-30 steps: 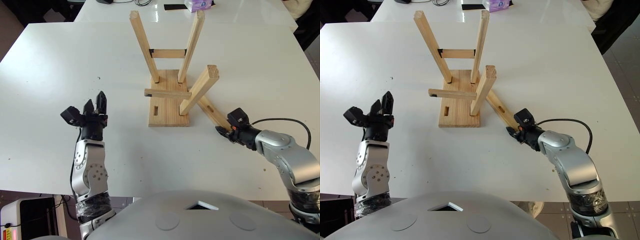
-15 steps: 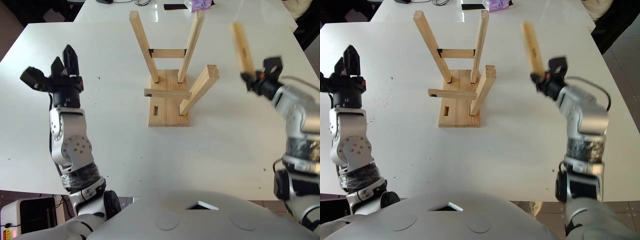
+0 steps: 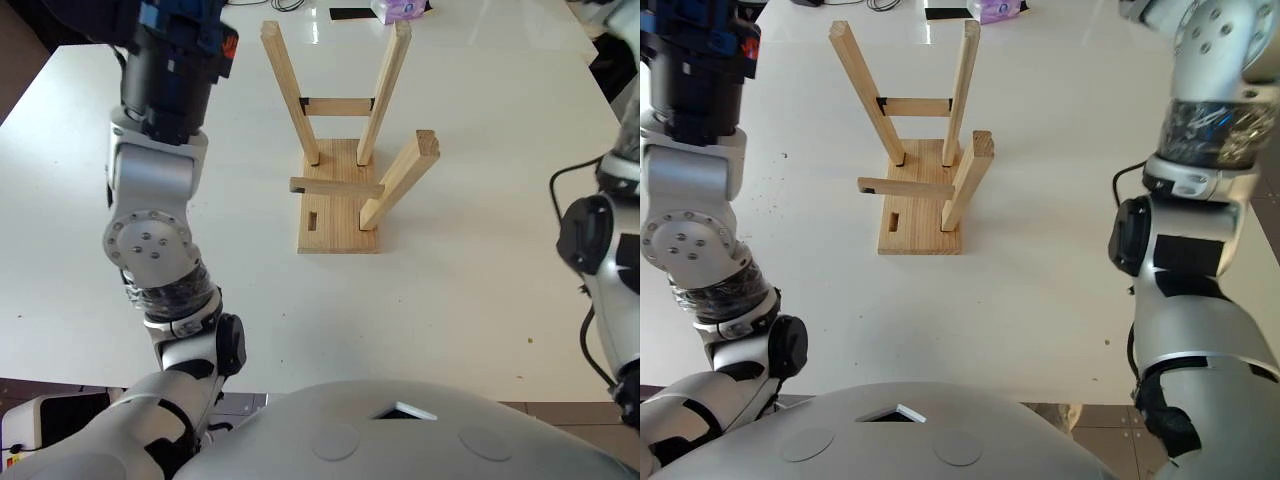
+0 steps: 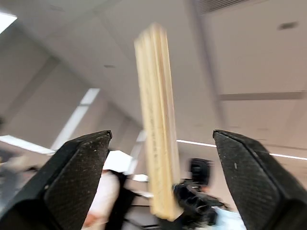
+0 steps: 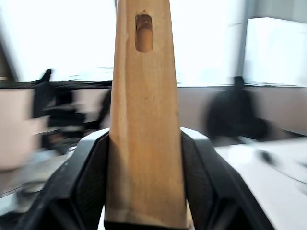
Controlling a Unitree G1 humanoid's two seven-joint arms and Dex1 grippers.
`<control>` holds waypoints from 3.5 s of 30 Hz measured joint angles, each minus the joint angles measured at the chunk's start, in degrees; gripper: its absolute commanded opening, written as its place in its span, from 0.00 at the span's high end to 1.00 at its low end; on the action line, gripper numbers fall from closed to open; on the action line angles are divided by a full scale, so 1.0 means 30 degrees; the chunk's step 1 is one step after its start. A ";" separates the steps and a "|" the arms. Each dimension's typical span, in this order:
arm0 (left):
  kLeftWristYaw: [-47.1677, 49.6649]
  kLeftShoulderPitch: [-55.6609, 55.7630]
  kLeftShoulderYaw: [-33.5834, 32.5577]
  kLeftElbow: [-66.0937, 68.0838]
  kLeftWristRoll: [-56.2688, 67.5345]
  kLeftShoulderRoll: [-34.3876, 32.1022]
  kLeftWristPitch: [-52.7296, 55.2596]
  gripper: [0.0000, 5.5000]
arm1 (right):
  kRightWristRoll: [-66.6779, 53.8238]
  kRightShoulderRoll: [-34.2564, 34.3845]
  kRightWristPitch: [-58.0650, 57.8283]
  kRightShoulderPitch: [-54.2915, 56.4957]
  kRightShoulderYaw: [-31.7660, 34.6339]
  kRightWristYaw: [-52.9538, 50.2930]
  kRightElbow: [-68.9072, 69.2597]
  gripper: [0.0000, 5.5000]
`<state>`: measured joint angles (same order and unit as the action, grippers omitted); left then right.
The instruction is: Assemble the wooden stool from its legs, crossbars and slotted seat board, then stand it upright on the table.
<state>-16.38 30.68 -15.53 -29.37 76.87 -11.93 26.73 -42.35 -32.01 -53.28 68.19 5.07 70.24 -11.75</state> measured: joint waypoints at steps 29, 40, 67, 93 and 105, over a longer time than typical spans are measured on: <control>-0.4671 0.1293 0.0399 0.0004 0.1084 -0.4691 0.1551 0.51 | 0.0346 -0.2457 -0.0959 0.0365 -0.3864 0.6708 0.0325 0.63; -0.4912 0.1167 0.0652 -0.0058 0.0142 -0.4862 0.1367 0.62 | 0.0598 -0.2812 -0.0078 -0.0096 -0.3936 0.6864 0.0642 0.63; -1.5778 -0.4360 -0.2647 0.7092 -1.0271 -1.3886 -0.1905 0.63 | 0.2065 -0.2926 0.5712 -0.4160 0.3669 -0.1618 -0.0517 0.34; -1.1673 -1.1591 0.0844 0.2920 -1.2591 -0.4796 -0.5697 0.63 | 0.3837 -0.1496 0.8658 -0.1185 0.1132 -0.0549 -0.5493 0.34; -1.3307 -1.1101 0.1930 0.3927 -1.3246 -0.6254 -0.6055 0.63 | 0.3958 -0.1282 0.8664 -0.1207 0.1167 -0.0651 -0.5341 0.34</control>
<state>-56.30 -2.62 -9.74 -17.59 37.13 -30.70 8.56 -30.48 -35.86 -27.28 64.57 8.57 68.29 -27.77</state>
